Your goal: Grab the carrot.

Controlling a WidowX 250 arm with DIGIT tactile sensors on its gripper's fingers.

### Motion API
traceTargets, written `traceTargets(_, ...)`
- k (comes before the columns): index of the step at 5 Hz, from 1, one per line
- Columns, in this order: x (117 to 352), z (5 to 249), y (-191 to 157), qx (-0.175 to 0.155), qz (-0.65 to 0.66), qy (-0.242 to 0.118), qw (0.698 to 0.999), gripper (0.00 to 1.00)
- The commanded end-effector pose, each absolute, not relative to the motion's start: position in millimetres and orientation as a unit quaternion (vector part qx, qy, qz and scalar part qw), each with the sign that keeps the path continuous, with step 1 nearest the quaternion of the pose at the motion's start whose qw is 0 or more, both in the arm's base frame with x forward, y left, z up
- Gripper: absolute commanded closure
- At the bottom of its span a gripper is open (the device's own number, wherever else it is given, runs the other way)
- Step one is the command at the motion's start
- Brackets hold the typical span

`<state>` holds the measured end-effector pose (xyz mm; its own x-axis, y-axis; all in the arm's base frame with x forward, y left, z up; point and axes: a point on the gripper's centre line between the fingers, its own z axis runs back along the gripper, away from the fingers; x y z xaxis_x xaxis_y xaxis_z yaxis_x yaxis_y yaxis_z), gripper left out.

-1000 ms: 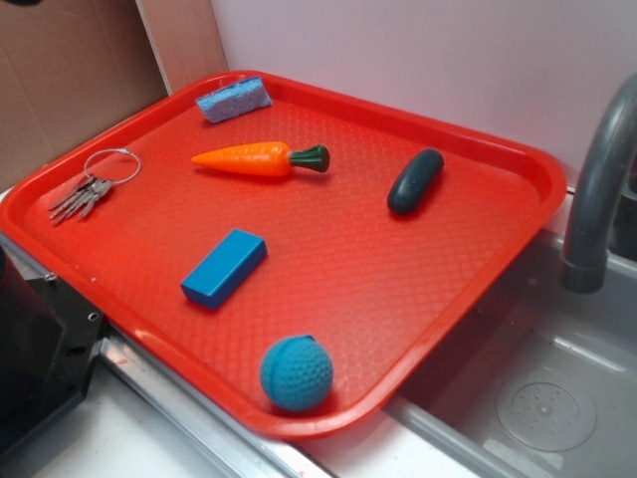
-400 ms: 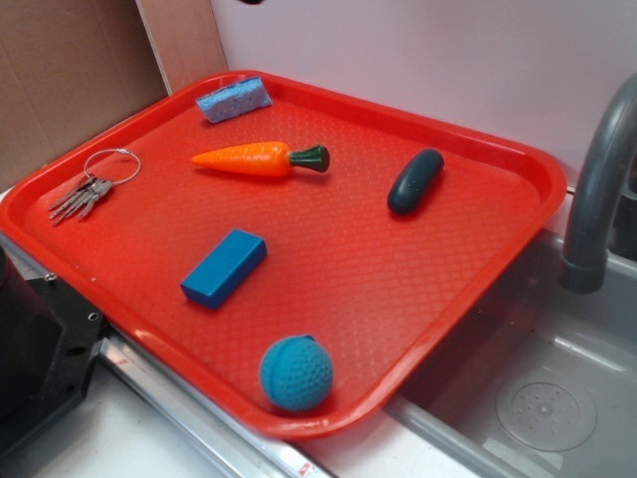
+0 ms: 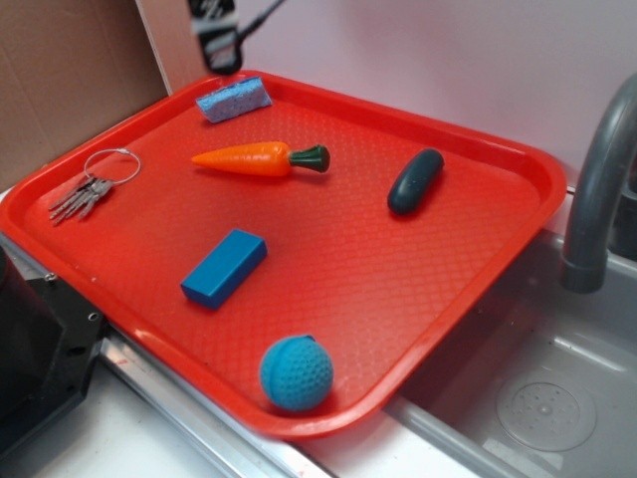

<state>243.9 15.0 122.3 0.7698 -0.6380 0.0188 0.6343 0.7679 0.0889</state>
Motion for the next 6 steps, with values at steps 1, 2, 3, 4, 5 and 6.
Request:
traceTargets(1,253,68,32,0.046,-0.399,0.010,0.916,0.00)
traceTargets(2,268,48,33,0.040,-0.391,0.014,0.919,0.00)
traceTargets(3,271,26,33,0.037,-0.392,0.044,0.918,0.00)
traceTargets(4,267,19,35,0.043,-0.372,0.058,0.925,1.00)
traceTargets(5,266,24,35,0.045,-0.360,0.047,0.931,1.00)
traceTargets(6,267,69,33,0.069,-0.272,0.016,0.960,1.00)
